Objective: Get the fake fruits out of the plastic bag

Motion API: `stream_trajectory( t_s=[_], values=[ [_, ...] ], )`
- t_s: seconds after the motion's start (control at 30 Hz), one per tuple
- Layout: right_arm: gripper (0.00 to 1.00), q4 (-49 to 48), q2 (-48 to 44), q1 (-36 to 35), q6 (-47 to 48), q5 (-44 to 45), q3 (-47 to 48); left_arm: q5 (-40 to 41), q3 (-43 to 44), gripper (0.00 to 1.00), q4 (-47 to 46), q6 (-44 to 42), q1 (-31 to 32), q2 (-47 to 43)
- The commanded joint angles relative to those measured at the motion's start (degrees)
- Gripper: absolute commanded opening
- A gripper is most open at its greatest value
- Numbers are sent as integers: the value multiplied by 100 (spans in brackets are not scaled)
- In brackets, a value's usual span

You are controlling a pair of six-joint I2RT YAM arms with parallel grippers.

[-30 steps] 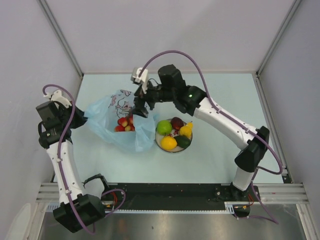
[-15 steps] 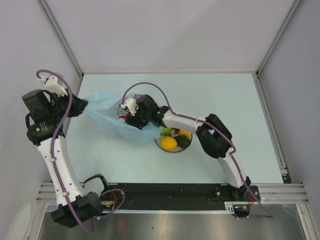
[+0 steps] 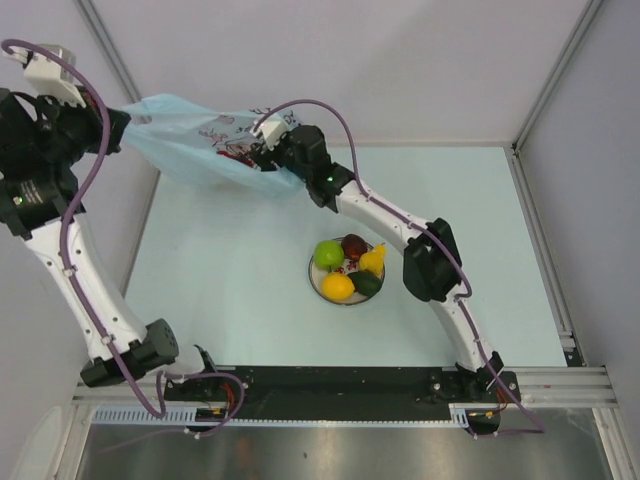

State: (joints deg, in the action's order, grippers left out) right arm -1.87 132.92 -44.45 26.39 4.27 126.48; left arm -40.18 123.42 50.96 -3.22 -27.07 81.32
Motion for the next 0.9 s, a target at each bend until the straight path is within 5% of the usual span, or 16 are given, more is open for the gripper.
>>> stream_trajectory(
  t_s=[0.0, 0.13, 0.23, 0.5, 0.87],
  values=[
    [91, 161, -669, -476, 181, 135, -1111, 344, -1157, 0, 687, -1362, -70, -1037],
    [92, 413, -978, -1064, -19, -153, -2115, 827, -4167, 1, 924, -2716, -70, -2477],
    [94, 494, -1005, -1372, -389, -277, -2582, 1188, -5350, 0, 1379, -3464, -62, -3192],
    [96, 240, -1128, -1690, -460, 422, -2637, 996, -5934, 0, 2112, -3906, -35, -3104],
    [98, -551, -680, -1093, 1386, 1401, -2567, 398, -5390, 0, 1725, -3238, 246, -3026]
  ],
)
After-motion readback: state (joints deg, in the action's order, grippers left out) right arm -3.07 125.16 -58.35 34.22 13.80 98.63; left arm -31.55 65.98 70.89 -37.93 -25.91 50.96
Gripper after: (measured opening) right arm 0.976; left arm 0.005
